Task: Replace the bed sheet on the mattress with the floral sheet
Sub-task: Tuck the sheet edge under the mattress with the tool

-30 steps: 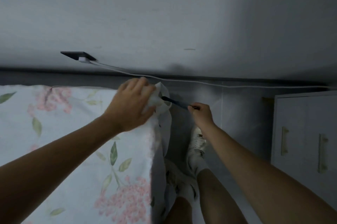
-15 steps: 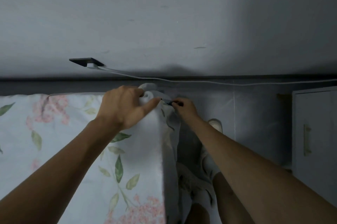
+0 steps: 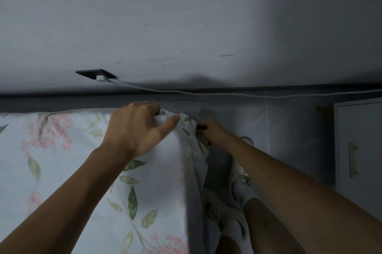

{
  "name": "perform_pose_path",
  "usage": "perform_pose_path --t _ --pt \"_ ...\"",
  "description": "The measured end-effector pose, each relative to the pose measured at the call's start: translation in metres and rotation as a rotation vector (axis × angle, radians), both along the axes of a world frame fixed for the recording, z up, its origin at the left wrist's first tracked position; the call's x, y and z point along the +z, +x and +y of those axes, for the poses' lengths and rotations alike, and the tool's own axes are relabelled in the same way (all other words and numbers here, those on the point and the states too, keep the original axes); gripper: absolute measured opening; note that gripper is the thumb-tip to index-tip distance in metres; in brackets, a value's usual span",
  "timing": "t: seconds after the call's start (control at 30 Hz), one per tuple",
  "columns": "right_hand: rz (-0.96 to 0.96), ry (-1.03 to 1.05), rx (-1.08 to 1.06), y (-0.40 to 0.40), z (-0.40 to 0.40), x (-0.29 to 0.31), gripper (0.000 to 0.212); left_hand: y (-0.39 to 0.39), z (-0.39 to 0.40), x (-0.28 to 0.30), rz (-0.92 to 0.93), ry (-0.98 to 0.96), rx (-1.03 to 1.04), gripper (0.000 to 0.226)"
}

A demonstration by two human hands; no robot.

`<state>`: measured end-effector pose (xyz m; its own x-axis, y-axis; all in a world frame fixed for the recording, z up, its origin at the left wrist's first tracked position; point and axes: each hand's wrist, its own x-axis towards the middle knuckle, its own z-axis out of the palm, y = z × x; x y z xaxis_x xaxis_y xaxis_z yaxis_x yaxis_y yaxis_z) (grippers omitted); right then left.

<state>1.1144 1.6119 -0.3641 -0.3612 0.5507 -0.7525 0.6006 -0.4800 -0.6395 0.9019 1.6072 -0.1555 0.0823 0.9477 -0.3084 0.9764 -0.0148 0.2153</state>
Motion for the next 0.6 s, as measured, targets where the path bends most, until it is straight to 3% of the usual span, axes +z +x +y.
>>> perform_pose_path --t 0.1,0.27,0.33,0.47,0.6 --pt "0.037 -0.022 -0.203 0.009 -0.001 -0.002 0.023 0.000 0.000 0.001 -0.003 -0.011 0.007 0.054" --pt "0.109 -0.010 -0.072 -0.042 -0.012 -0.005 0.024 -0.001 -0.002 0.009 -0.018 0.006 0.018 0.049" --pt "0.154 -0.165 -0.093 -0.050 -0.005 -0.009 0.025 -0.002 -0.004 0.012 -0.043 0.002 0.012 0.047" --pt "0.197 -0.677 -0.225 -0.055 0.008 -0.021 0.046 -0.001 -0.004 0.011 -0.056 -0.012 0.023 0.048" --pt "0.180 -0.668 -0.201 -0.065 0.028 -0.014 0.037 0.000 -0.003 0.005 -0.043 0.006 0.038 0.046"
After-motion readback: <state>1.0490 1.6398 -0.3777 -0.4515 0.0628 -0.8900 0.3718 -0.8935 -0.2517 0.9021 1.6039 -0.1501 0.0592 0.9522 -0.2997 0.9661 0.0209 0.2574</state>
